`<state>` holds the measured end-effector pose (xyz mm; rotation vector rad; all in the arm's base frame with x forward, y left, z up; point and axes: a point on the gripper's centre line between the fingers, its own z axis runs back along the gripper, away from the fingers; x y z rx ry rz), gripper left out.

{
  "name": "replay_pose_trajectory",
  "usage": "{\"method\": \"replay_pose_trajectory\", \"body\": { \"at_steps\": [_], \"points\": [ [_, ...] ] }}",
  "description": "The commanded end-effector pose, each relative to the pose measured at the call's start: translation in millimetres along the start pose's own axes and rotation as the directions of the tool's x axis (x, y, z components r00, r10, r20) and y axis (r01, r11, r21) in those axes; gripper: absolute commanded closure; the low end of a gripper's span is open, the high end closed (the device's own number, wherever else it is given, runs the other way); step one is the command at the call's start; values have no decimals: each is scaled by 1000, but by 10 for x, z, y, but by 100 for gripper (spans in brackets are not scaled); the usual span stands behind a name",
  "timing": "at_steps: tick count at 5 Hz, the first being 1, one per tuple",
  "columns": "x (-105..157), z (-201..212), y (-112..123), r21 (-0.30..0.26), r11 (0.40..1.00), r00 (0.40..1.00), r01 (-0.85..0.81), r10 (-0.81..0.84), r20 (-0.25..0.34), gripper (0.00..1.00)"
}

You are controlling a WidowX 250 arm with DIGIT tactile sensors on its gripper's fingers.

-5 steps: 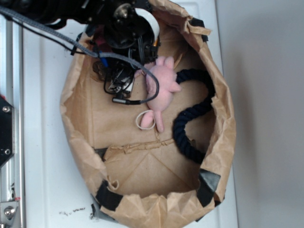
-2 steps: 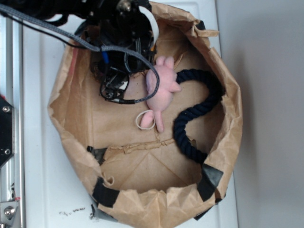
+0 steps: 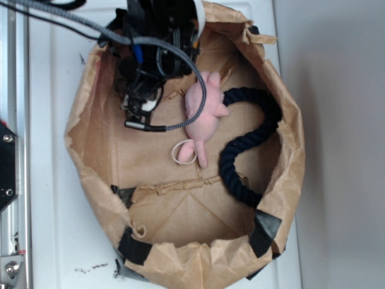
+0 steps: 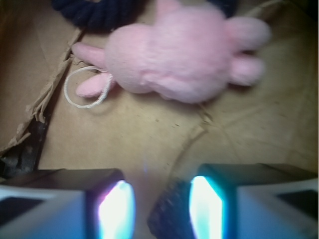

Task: Grab the rock.

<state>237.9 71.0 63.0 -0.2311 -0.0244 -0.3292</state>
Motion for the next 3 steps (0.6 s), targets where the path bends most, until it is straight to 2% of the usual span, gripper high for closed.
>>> {"method": "replay_pose_trajectory", "body": {
  "at_steps": [1,2,3],
  "points": [
    [2,75,190,97,995,998,29,-35,55,0],
    [-12,-35,202,131,991,997,35,-44,60,0],
    [-49,-236,199,195,979,997,55,-65,47,0]
  ]
}}
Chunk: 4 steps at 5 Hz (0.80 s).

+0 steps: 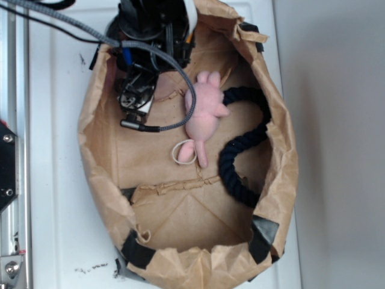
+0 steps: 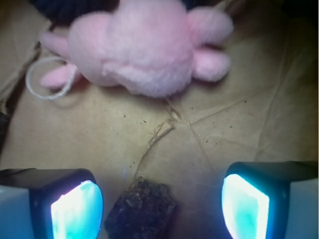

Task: Grab the rock.

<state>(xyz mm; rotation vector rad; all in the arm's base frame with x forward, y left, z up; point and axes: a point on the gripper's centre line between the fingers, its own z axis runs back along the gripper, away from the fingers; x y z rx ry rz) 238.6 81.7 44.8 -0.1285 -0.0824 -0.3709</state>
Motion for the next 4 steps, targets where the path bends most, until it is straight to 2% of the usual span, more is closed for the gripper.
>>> {"method": "replay_pose_trajectory", "body": {
  "at_steps": [1,2,4],
  "points": [
    [-87,-156,51,218,975,997,45,-28,-78,0],
    [-158,-121,30,246,966,994,73,-50,-99,0],
    [-210,-35,8,196,979,996,64,-50,-78,0]
  ]
}}
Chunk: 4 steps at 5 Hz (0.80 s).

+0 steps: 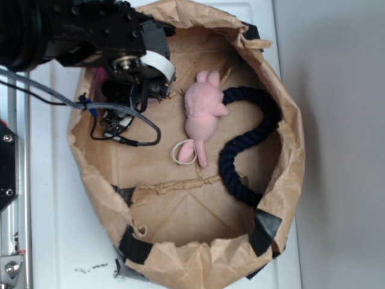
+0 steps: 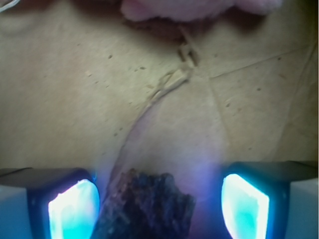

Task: Grab the rock.

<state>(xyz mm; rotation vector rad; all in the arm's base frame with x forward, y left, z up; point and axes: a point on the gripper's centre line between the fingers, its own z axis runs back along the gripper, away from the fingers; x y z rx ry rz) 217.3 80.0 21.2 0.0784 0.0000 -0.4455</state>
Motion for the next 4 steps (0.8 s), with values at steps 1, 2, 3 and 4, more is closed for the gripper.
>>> {"method": "replay_pose_trajectory", "body": {
  "at_steps": [1,2,3,4],
  "points": [
    [-55,201,115,-8,999,998,-43,44,52,100],
    [-75,228,120,-22,999,997,-50,51,58,100],
    [-82,258,125,-35,998,996,-55,57,66,100],
    [-3,376,122,-75,993,993,-90,96,76,100]
  ]
}}
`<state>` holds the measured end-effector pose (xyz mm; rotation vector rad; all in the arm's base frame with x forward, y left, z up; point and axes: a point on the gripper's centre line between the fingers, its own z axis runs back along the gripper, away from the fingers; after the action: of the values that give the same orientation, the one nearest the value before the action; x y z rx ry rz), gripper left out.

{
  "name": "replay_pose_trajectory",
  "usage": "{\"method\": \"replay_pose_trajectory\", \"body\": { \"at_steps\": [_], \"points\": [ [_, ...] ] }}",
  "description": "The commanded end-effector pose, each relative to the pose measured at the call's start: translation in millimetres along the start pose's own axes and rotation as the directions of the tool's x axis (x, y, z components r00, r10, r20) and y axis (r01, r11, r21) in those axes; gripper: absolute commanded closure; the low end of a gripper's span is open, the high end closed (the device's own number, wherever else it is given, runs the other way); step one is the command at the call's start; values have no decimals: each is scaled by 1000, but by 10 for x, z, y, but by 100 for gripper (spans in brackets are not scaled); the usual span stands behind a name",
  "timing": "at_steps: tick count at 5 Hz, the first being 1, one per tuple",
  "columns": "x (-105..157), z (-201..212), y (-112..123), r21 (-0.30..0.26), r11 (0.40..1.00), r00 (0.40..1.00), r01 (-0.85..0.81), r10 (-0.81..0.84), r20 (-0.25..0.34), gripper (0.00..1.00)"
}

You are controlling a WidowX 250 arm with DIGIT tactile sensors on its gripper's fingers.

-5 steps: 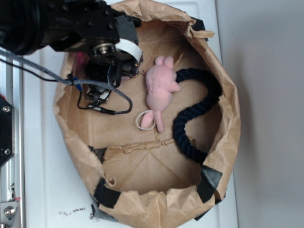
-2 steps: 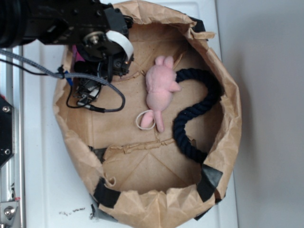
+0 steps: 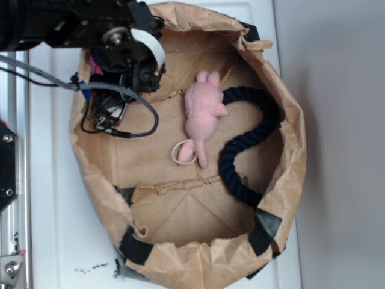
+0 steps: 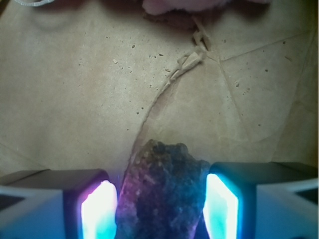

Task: Grab the rock.

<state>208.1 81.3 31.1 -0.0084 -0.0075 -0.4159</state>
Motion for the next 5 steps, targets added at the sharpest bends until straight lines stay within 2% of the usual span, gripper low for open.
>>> {"method": "replay_pose_trajectory", "body": {
  "at_steps": [1,2,4,5],
  "points": [
    [164,489,128,-50,995,995,-83,85,43,100],
    [145,867,91,-104,990,992,-100,107,67,100],
    [175,1090,-124,-105,985,979,-135,149,138,100],
    [248,1184,-212,-106,984,979,-145,158,128,100]
  ]
}}
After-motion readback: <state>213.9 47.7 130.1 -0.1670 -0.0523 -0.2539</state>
